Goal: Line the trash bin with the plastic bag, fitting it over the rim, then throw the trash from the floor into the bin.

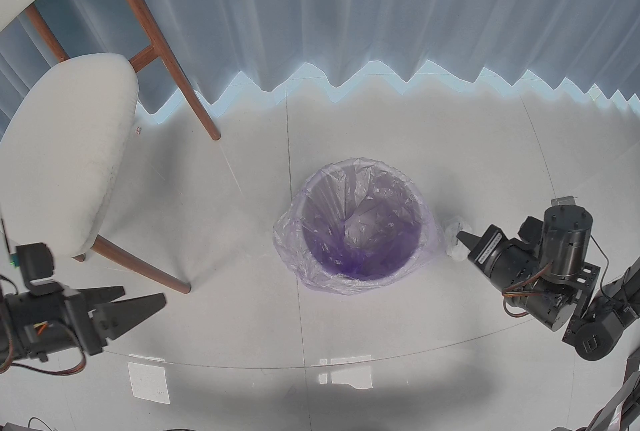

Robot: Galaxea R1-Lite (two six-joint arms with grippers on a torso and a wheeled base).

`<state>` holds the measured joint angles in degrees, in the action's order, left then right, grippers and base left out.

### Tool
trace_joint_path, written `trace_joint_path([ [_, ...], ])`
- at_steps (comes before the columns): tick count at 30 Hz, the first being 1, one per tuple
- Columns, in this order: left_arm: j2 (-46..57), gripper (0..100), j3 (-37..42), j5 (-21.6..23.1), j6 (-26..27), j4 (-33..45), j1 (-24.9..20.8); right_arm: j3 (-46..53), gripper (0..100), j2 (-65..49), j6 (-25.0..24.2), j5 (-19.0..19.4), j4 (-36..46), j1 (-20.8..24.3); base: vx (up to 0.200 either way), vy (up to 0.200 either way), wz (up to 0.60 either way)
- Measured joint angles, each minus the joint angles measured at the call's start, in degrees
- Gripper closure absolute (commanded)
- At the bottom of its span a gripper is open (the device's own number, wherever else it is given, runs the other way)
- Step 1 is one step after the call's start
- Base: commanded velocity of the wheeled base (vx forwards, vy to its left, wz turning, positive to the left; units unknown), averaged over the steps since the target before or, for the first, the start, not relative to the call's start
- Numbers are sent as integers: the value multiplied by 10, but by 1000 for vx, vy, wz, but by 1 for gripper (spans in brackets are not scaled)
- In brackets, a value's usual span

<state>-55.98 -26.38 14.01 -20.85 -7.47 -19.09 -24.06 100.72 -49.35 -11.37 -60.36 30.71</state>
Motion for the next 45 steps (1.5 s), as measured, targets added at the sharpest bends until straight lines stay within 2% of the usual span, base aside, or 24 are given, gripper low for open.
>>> trace_joint_path([
  [6, -167, 0, -28, 10, -57, -46, -29, 51, 100, -27, -13, 3, -32, -39, 0, 0, 0],
  [11, -314, 0, -45, 9, -93, -124, -45, 87, 100, -41, -21, 5, -61, -60, 0, 0, 0],
  [15, -432, 0, -55, -1, -131, -214, -55, 106, 100, -48, -25, 6, -81, -72, 0, 0, 0],
  [21, -590, 0, -73, -12, -204, -418, -69, 126, 100, -54, -30, 7, -102, -84, 0, 0, 0],
  [25, -677, 0, -105, -22, -254, -490, -77, 138, 100, -55, -33, 7, -114, -91, 0, 0, 0],
  [30, -738, 0, -136, -26, -267, -508, -85, 143, 100, -51, -33, 8, -120, -95, 0, 0, 0],
  [38, -775, 0, -164, -28, -267, -509, -85, 146, 100, -44, -33, 8, -120, -96, 0, 0, 0],
  [45, -802, 0, -219, -53, -267, -506, -80, 146, 100, -40, -32, 8, -120, -96, 0, 0, 0],
])
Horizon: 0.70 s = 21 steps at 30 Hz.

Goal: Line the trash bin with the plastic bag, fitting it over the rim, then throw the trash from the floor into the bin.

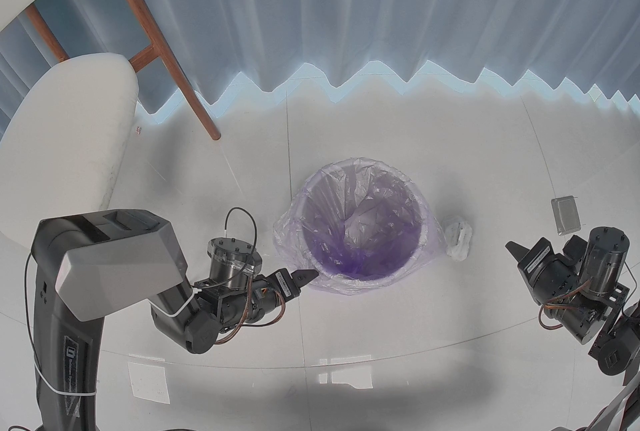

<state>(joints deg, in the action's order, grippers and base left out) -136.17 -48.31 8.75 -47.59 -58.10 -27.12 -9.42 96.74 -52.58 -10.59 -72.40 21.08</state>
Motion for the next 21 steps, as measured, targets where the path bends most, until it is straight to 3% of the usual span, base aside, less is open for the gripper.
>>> trace_joint_path([
  [10, -60, 0, -106, -34, 1, 32, 1, 3, 100, 4, 0, 0, 0, 0, 0, 0, 0],
  [21, -94, 0, -201, -57, 1, 183, 0, 5, 100, 19, 1, 0, 0, 0, 0, 0, 0],
])
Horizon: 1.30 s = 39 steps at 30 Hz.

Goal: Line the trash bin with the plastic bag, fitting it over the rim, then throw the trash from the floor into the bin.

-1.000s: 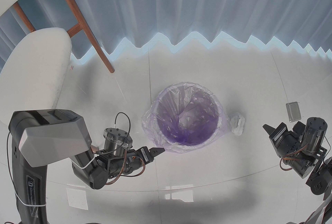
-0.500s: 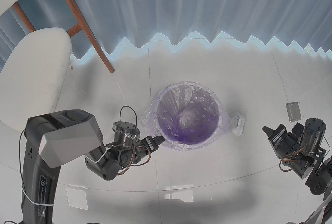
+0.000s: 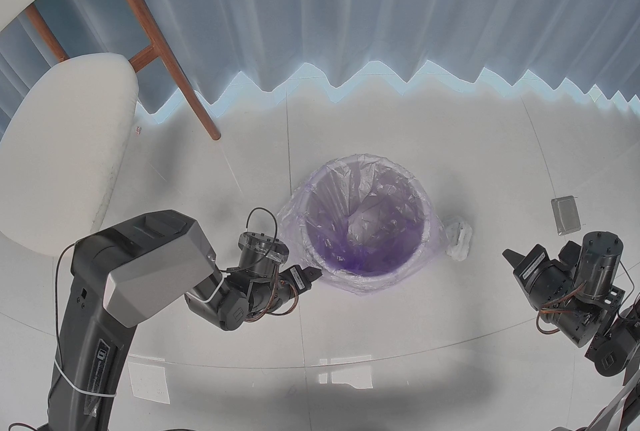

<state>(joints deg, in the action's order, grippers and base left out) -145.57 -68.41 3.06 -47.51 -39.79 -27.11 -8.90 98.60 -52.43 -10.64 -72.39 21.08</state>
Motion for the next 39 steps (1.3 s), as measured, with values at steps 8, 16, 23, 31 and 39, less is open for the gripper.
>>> trace_joint_path([
  [8, -27, 0, -92, -33, 0, 132, 2, 2, 100, 13, 0, 0, 0, 0, 0, 0, 0],
  [16, -44, 0, -180, -39, -12, 291, 7, 6, 100, 33, 0, -2, -28, 0, 0, 0, 0],
  [23, -49, 0, -222, -39, -23, 337, 7, 19, 100, 65, 5, -15, -83, 0, 0, 0, 0],
  [31, 15, 0, -144, -21, -30, 329, 3, 32, 100, 95, 16, 24, -92, 1, 0, 0, 0],
  [39, 125, 0, 23, -18, -29, 267, -6, -7, 100, 202, 77, 66, -130, 2, 0, 0, 0],
])
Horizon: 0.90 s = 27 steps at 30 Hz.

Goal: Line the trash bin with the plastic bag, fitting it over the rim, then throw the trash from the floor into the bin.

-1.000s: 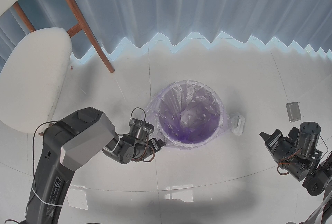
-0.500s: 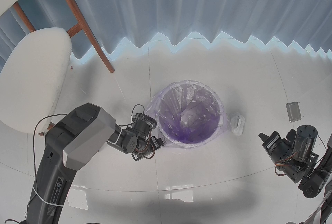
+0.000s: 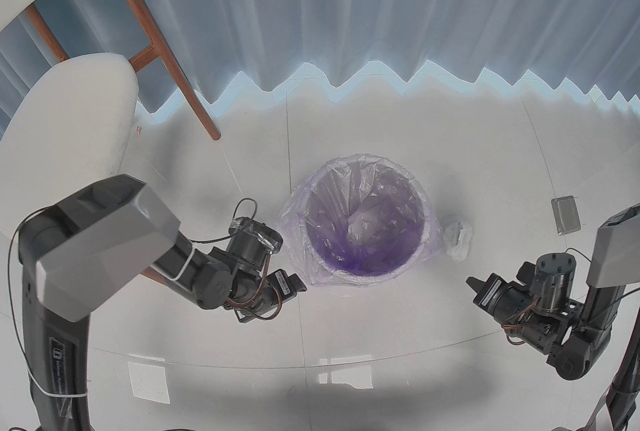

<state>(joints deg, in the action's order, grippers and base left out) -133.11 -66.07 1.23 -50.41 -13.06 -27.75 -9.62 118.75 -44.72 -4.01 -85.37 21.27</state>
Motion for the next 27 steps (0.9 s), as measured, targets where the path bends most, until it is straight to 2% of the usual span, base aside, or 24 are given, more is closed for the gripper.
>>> trace_joint_path([
  [1, 17, 0, 21, 0, 0, -16, -1, -7, 100, 16, 7, 5, -5, 1, 0, 0, 0],
  [2, 32, 0, 39, 0, 1, -31, -1, -15, 0, 29, 13, 9, -9, 2, 0, 0, 0],
  [5, 86, 0, 96, 1, 2, -95, 0, -39, 0, 68, 30, 18, -16, 5, 0, 0, 0],
  [9, 166, 0, 182, 4, 2, -219, 13, -71, 0, 108, 44, 26, -11, 11, 0, 0, 0],
  [15, 276, 0, 314, 15, 2, -352, 36, -131, 0, 146, 49, 32, 35, 22, 0, 0, 0],
  [20, 358, 0, 380, 19, 3, -395, 63, -216, 0, 169, 53, 34, 141, 30, 0, 0, 0],
  [27, 429, 0, 406, 20, 4, -417, 133, -332, 0, 193, 55, 33, 232, 33, 0, 0, 0],
])
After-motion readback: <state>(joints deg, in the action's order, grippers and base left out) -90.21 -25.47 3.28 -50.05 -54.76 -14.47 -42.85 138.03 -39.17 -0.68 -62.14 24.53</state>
